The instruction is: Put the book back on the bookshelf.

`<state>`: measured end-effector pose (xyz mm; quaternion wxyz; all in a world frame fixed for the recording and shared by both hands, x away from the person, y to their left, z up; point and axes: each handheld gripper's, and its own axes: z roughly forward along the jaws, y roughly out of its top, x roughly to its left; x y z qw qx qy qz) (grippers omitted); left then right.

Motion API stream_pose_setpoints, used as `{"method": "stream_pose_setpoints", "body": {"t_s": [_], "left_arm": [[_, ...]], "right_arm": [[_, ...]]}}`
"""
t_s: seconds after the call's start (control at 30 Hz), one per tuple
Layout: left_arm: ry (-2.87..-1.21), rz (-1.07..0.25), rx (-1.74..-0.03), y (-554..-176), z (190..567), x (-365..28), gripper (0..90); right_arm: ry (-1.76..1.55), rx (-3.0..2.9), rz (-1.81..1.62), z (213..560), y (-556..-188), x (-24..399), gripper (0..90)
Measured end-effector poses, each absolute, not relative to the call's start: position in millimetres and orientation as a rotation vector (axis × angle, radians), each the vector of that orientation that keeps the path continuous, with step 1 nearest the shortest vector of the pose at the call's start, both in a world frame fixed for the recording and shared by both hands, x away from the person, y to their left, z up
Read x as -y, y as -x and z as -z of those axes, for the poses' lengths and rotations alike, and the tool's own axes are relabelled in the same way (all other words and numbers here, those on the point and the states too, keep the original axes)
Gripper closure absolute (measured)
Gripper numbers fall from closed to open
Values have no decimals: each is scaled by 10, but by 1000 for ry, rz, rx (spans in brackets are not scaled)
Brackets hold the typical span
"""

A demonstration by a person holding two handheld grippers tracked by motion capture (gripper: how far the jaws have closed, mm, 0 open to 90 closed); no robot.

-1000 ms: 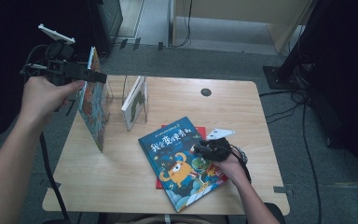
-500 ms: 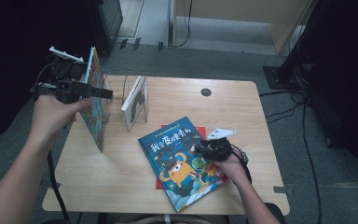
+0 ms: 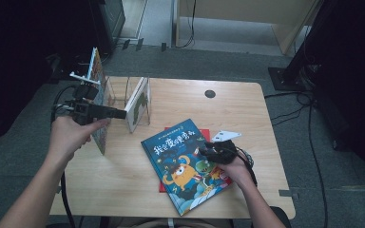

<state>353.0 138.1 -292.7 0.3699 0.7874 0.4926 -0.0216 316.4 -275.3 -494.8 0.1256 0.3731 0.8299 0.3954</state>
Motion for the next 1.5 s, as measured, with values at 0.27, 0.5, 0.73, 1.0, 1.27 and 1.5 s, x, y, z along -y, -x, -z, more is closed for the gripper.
{"method": "stream_pose_setpoints", "body": {"t_s": [0.27,0.5,0.73,1.0,1.27,1.5], "left_arm": [[-2046,50,-1247,-3453,3172,-1303,474],[-2047,57,-1223,-3410,3353,-1267,468],[-2075,84,-1217,-3385,3600,-1195,476],[-2085,73,-1201,-3367,3860,-1111,476],[-2130,43,-1165,-3380,4111,-992,478],[-2163,64,-1135,-3414,4291,-885,476]], "right_arm": [[-1094,-2416,-1150,4947,-3161,2757,582],[-1094,-2418,-1150,4945,-3160,2765,582],[-1091,-2419,-1149,4950,-3161,2762,582],[-1093,-2417,-1148,4950,-3161,2761,581],[-1104,-2421,-1152,4956,-3158,2769,582],[-1112,-2405,-1161,4969,-3124,2794,581]]}}
